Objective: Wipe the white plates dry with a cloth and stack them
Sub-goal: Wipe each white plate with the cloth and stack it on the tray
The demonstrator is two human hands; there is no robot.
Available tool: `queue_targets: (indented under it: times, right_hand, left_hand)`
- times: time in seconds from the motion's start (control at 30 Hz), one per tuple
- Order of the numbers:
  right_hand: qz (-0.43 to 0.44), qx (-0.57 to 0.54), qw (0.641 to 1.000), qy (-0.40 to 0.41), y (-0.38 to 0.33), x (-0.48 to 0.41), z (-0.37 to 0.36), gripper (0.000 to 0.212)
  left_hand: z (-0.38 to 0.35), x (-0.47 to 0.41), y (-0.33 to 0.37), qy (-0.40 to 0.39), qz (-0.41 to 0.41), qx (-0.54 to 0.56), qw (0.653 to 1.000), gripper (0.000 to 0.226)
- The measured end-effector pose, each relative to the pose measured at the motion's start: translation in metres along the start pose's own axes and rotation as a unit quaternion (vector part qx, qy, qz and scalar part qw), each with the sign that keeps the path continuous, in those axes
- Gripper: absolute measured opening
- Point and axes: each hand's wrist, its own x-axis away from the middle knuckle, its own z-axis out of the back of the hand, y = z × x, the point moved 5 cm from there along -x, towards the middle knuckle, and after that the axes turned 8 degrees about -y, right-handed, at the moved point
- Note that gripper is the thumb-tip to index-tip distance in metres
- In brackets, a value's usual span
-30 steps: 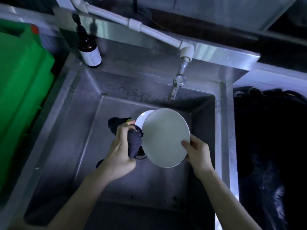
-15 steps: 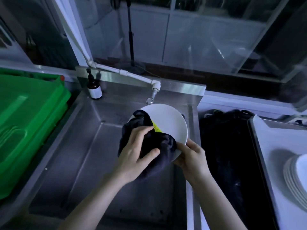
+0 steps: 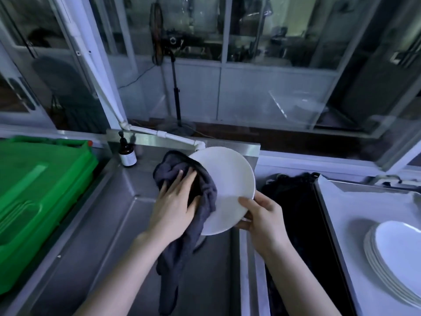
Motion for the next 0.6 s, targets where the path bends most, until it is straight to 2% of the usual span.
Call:
queue_targets:
  times: [0.07,0.17,0.27,0.37,0.5,0.6]
  right_hand:
    - [0.007,-0.01,1.0,-0.007,-0.009,0.0,0.003,0.029]
    - [0.011,0.006,1.0,-0.027,-0.011,0.005,-0.002,0.028]
    - [0.001,0.016,0.999,-0.033,-0.005,0.013,-0.007,0.032]
    - [-0.011,0.015,0.998,-0.052,-0.002,0.019,-0.008,0.033]
    - [-0.003,0.017,0.999,-0.042,-0.012,0.019,0.0,0.029]
    - [0.013,0.01,1.0,-0.003,-0.025,0.013,0.013,0.029]
  left_hand:
    - [0.0,0.012,0.011,0.025,0.004,0.069,0.997,0.054]
    - [-0.015,0.022,0.043,-0.006,-0.063,0.0,0.998,0.065]
    - [-0.022,0.01,0.055,-0.038,-0.092,-0.034,0.994,0.068]
    - [-0.009,-0.007,0.051,-0.021,-0.117,-0.063,0.991,0.072]
    - [0.006,-0.024,0.027,-0.015,-0.053,-0.08,0.995,0.069]
    - [0.002,-0.007,0.022,-0.008,-0.06,-0.046,0.997,0.07]
